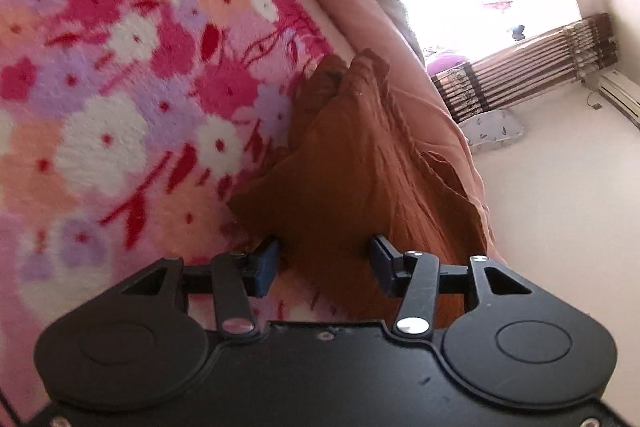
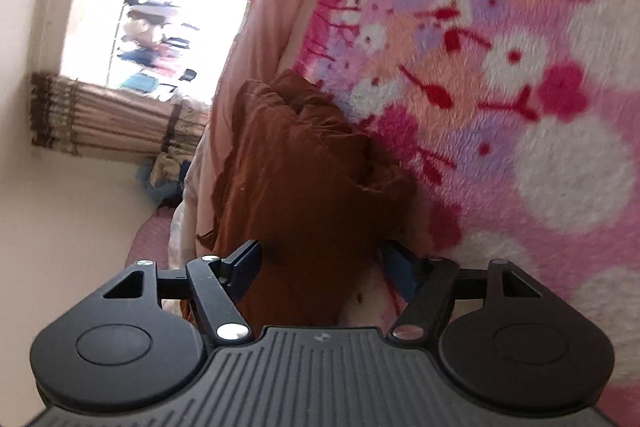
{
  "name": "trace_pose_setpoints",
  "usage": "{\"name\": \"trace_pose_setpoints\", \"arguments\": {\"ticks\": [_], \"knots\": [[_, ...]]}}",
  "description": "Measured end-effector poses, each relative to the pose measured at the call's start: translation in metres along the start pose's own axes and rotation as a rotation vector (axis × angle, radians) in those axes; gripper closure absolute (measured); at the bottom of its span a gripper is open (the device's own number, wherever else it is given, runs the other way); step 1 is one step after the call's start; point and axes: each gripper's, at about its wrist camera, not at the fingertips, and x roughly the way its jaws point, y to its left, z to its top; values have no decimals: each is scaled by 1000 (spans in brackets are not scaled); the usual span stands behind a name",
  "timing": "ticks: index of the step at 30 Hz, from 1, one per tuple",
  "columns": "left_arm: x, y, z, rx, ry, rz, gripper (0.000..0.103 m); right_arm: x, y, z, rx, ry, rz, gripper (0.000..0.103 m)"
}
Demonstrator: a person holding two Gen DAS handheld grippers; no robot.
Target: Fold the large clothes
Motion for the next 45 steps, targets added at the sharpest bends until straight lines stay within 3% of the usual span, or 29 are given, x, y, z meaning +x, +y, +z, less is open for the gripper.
{"name": "trace_pose_setpoints", "arguments": {"ticks": [6, 9, 11, 12, 13, 14, 16, 21, 25, 29, 31, 33, 36, 38, 40, 43, 45], "knots": [[31, 14, 13, -121, -12, -37, 47, 15, 8, -4, 0, -47, -37, 15], [33, 10, 15, -125, -29, -27, 45, 21, 13, -4, 8, -67, -74, 15], [34, 7, 15, -123, -30, -19, 55, 25, 15, -4, 3, -74, -95, 17], [32, 5, 16, -124, -27, -15, 58, 27, 16, -3, -2, -72, -103, 28], [29, 3, 17, -120, -24, -17, 75, 27, 15, -3, -6, -72, -111, 43], [26, 0, 18, -111, -27, -35, 77, 27, 13, -2, 6, -72, -116, 60], [14, -9, 21, -85, -44, -83, 82, 22, 10, -1, 52, -69, -70, 73], [-20, -38, 18, 11, -61, -143, 83, -6, 28, -6, 31, -87, -8, 78], [-48, -24, -4, 39, -34, -148, 83, -36, 24, -17, -5, -56, -4, 78], [-44, 16, -27, 13, 23, -67, 82, -44, -9, -26, 3, -14, -57, 77], [-30, 37, -31, -14, 41, -36, 70, -37, -28, -26, 37, 2, -61, 73], [-27, 48, -30, -40, 46, -63, 66, -33, -39, -24, 56, 10, -15, 71], [-41, 45, -21, -7, 71, -43, 58, -39, -33, -18, 47, 50, -17, 55], [-58, 42, -12, 34, 77, -24, 58, -53, -26, -14, 8, 56, -79, 35], [-75, 33, 0, 80, 67, 2, 58, -72, -14, -7, -70, 32, -128, 29], [-89, 8, 17, 206, -28, 64, 58, -92, 11, 3, -216, -46, -182, 27], [-87, -10, 28, 255, -66, 58, 57, -92, 37, 8, -330, -104, -195, 23]]}}
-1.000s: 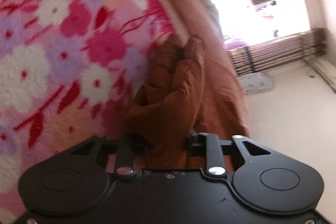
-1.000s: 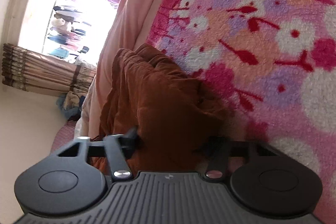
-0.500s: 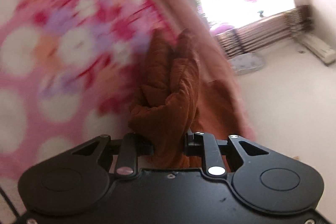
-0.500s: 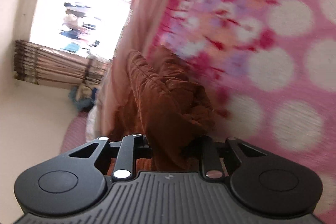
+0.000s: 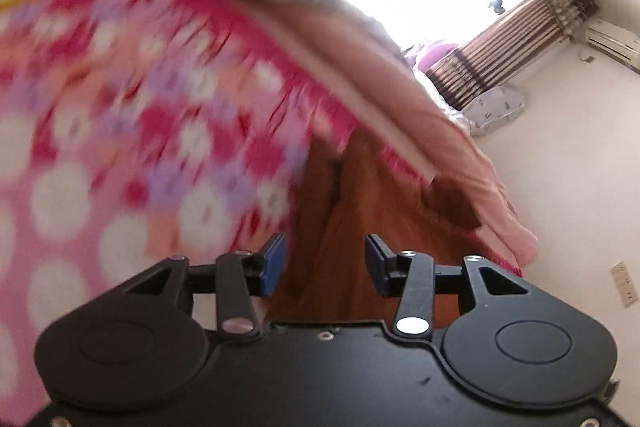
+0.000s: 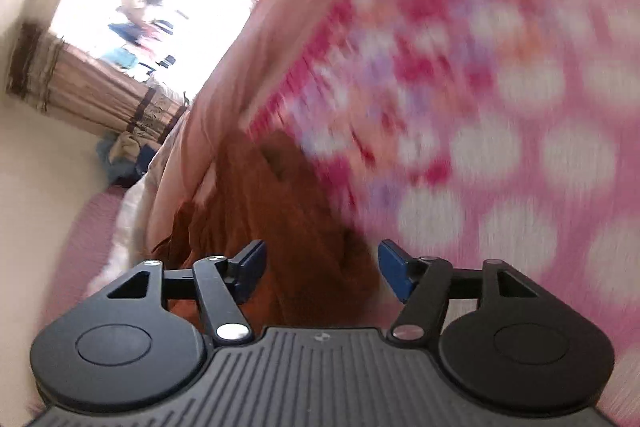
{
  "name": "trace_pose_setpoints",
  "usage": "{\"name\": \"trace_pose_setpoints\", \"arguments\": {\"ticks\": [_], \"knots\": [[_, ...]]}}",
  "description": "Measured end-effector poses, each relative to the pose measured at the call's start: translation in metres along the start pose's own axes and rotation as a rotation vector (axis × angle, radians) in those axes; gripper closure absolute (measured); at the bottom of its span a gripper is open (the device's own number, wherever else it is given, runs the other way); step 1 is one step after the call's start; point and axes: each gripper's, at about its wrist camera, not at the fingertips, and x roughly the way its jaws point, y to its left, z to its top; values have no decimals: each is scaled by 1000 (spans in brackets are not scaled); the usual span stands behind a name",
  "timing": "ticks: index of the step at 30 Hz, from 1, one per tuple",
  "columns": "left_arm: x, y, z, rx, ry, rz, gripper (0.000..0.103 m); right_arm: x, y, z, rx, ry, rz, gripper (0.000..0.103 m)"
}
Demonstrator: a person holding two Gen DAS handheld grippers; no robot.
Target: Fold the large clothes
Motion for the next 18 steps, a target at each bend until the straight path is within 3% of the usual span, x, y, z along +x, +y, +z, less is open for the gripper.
{"name": "trace_pose_setpoints", "arguments": {"ticks": [2, 5, 9, 11, 15, 18], "knots": [[12, -14, 12, 55, -24, -21, 57, 9, 22, 11, -84, -41, 0, 22], [51, -31, 23, 114, -35, 10, 56, 37, 56, 25, -218, -45, -6, 21], [105, -34, 32, 101, 16, 19, 56, 84, 82, 36, -331, -29, -98, 21], [123, -37, 35, 99, 39, 33, 56, 104, 86, 40, -350, -7, -142, 21], [146, -49, 35, 124, 63, 57, 57, 129, 86, 41, -334, 56, -130, 21], [149, -53, 33, 156, 53, 85, 67, 137, 94, 36, -373, 83, -117, 24]]}}
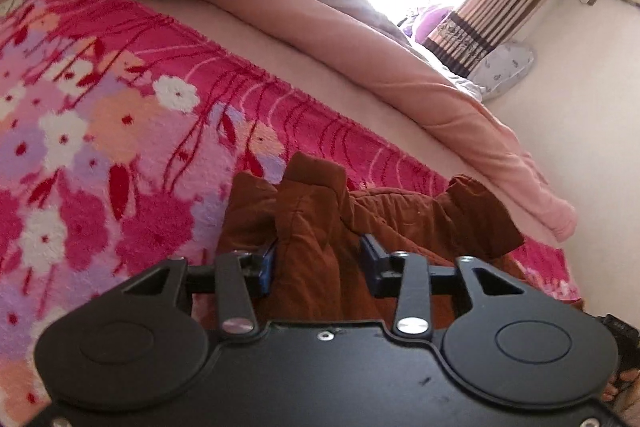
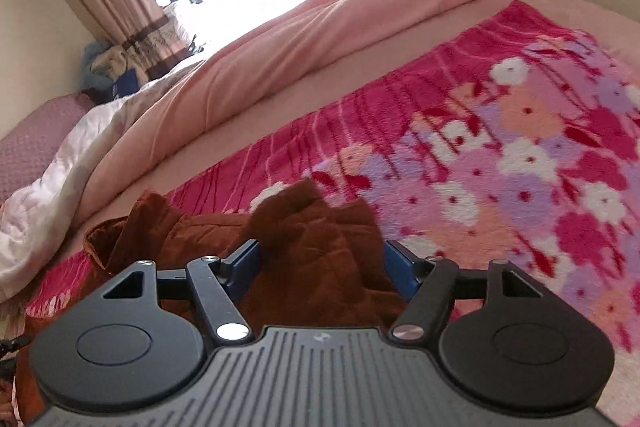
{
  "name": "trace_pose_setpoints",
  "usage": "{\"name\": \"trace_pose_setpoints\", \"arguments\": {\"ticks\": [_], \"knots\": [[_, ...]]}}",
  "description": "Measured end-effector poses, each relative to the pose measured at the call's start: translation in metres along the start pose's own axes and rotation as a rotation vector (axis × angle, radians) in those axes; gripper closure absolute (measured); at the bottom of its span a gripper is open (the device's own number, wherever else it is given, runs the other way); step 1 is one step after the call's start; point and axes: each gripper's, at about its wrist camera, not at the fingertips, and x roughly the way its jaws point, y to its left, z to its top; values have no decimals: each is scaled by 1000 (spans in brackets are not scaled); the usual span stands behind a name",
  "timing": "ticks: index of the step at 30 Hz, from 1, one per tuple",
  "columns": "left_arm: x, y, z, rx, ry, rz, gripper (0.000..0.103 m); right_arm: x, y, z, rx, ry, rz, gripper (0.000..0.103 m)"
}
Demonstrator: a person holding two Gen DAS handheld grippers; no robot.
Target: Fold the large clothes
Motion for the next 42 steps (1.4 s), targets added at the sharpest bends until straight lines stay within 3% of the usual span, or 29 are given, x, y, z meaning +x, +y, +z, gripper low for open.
{"name": "trace_pose_setpoints", "arguments": {"ticks": [1, 2, 4, 7, 11, 16, 20, 23, 25, 27, 29, 30, 32, 34, 37, 40, 42], "knots": [[0, -2, -1, 13, -5, 13, 82, 2, 4, 0, -18, 6, -5, 36], [-3, -5, -2, 36, -19, 22, 95, 3, 8, -1, -37, 13, -22, 62], [-14, -6, -1, 37, -47, 15, 95, 1, 14, 0, -55, 11, -48, 87], [-32, -5, 7, -3, -121, -24, 95, -17, 14, 5, -27, -67, -30, 95], [-31, -7, 17, 14, -138, -30, 95, -24, -1, 18, 82, -112, 1, 95], [16, 4, 9, 41, -36, 80, 95, 19, -19, 11, 112, 2, -70, 95], [40, 27, -1, 0, 26, 72, 91, 35, -29, 2, 142, 33, -60, 95], [40, 29, -1, 15, 24, 67, 86, 36, -30, -1, 146, 39, -56, 95], [35, 27, 2, 28, 27, 76, 73, 35, -27, -3, 117, 33, -61, 94], [21, 24, 10, 37, 15, 112, 60, 29, -26, -3, 110, 15, -61, 86], [0, 18, 19, 50, -16, 121, 62, 16, -24, 0, 115, -9, -75, 58], [-11, 13, 21, 59, -44, 128, 62, 6, -23, 1, 124, -34, -90, 49], [-35, -4, 21, 105, -98, 146, 62, -17, -13, 2, 97, -98, -113, 46], [-55, -31, 12, 157, -122, 89, 62, -41, 8, -2, 31, -161, -91, 46], [-64, -78, -21, 231, -113, -35, 61, -63, 55, -22, -73, -184, 34, 48], [-52, -119, -66, 280, -71, -128, 61, -59, 110, -58, -180, -147, 128, 70], [-37, -136, -92, 300, -23, -169, 61, -49, 140, -87, -224, -109, 170, 73]]}}
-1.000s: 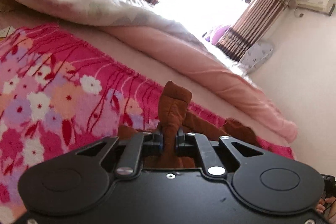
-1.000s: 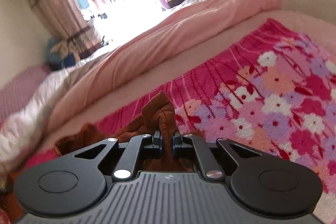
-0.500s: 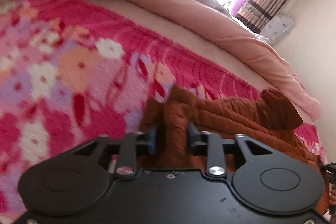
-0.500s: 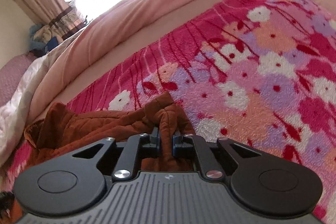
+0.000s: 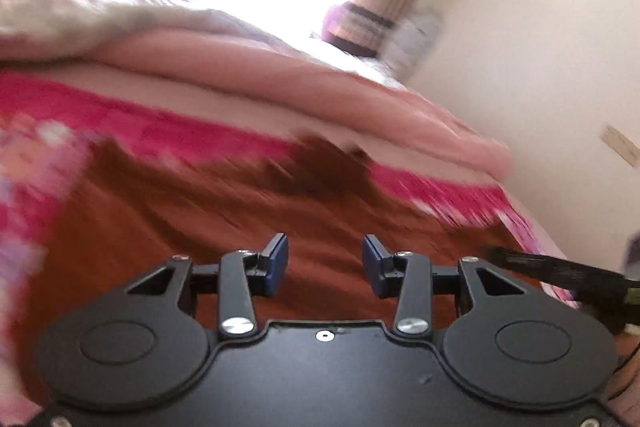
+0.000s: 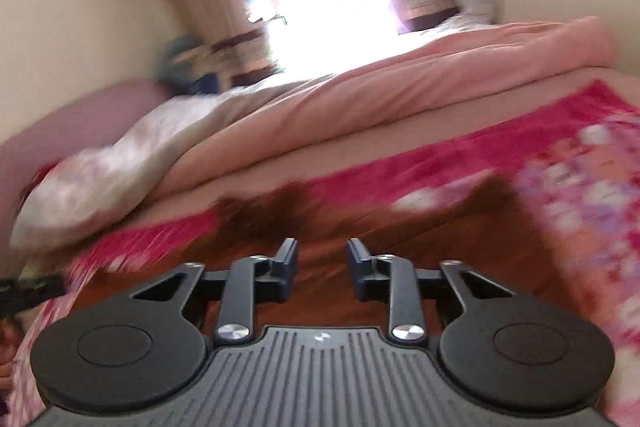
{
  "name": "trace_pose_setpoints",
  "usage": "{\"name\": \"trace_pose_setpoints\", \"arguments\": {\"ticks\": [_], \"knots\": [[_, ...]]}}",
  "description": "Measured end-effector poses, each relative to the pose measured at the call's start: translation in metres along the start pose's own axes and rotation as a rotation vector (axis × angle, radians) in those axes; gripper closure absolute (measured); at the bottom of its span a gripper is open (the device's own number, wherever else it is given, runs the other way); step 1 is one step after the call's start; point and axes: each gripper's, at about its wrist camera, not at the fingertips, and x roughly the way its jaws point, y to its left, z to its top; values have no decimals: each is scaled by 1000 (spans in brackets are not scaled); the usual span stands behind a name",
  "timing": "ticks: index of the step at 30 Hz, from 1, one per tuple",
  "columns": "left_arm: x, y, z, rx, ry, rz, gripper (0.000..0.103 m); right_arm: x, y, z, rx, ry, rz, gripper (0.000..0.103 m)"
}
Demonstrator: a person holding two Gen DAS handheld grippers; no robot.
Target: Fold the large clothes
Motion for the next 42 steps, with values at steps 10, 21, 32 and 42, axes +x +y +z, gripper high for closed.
{"name": "trace_pose_setpoints", "arguments": {"ticks": [10, 21, 32, 42], "knots": [[14, 24, -34, -1, 53, 133, 61, 19, 23, -45, -79, 66, -66, 80], [-38, 105, -25, -61, 1, 332, 61, -48, -107, -34, 98, 5, -336, 84], [-42, 92, -7, 25, -28, 345, 61, -44, -119, -30, 125, 20, -360, 88], [17, 113, 58, 3, 3, 346, 61, 9, -116, 42, 114, -13, -330, 80]]}}
